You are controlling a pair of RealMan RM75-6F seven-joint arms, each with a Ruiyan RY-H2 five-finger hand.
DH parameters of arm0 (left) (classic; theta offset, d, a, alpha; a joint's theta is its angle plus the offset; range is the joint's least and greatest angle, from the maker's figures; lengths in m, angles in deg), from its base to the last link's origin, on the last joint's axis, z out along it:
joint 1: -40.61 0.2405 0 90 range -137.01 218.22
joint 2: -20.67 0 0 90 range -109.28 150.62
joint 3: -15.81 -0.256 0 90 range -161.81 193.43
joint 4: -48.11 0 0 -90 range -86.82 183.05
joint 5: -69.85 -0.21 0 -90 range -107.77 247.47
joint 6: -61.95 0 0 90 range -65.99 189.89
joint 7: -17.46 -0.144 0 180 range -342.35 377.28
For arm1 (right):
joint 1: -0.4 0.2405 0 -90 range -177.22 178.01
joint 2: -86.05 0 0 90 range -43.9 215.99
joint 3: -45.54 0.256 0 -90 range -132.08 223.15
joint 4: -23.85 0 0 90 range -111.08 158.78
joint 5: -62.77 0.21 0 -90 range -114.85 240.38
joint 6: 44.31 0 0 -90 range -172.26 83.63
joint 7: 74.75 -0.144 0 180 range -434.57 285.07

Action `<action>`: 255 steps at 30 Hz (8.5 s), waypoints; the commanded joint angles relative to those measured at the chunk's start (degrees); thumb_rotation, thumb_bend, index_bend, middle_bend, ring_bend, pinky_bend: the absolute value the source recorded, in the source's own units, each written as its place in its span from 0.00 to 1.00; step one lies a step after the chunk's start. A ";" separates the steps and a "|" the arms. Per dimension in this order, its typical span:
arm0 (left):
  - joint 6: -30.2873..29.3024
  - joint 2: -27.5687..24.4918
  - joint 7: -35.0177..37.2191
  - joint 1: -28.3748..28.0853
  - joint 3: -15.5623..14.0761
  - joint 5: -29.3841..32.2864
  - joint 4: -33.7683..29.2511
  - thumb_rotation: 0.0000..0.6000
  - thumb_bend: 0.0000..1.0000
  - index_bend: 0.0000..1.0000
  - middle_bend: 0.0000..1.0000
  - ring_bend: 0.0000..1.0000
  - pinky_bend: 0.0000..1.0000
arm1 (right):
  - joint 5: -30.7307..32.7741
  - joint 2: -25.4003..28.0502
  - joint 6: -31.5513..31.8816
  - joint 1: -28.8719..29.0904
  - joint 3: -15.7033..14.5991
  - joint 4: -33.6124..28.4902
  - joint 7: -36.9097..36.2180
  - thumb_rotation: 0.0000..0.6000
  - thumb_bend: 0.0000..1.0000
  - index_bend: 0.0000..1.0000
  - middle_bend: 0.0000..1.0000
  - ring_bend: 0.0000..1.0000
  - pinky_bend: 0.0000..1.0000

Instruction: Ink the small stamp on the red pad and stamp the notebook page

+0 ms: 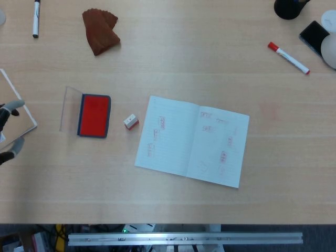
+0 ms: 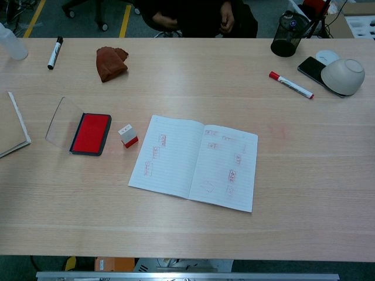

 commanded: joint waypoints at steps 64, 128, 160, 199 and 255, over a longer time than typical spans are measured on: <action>26.78 28.36 -34.10 -28.26 2.93 26.70 7.71 1.00 0.22 0.31 0.95 0.97 1.00 | 1.80 0.76 -1.29 -0.56 -0.31 0.50 -0.51 1.00 0.30 0.11 0.18 0.09 0.15; 21.88 37.16 -39.39 -31.18 1.64 28.59 20.72 1.00 0.22 0.31 0.95 0.97 1.00 | 2.69 1.19 -1.53 -1.97 -0.49 1.34 -1.89 1.00 0.30 0.11 0.18 0.09 0.15; 20.86 39.99 -40.93 -31.35 2.00 28.39 23.25 1.00 0.22 0.50 0.96 0.98 1.00 | 2.67 1.56 -1.38 -2.32 -0.56 1.49 -2.34 1.00 0.30 0.11 0.18 0.09 0.15; 20.45 41.78 -40.55 -30.83 2.12 27.03 25.80 1.00 0.26 0.58 0.98 0.98 1.00 | 2.89 1.73 -1.28 -2.84 -0.71 1.67 -2.66 1.00 0.30 0.11 0.18 0.09 0.15; 15.58 31.72 -42.35 -27.59 -3.11 12.09 15.61 1.00 0.26 0.60 0.99 1.00 1.00 | 2.24 1.80 -1.08 -3.11 -0.96 1.93 -2.95 1.00 0.30 0.11 0.18 0.09 0.15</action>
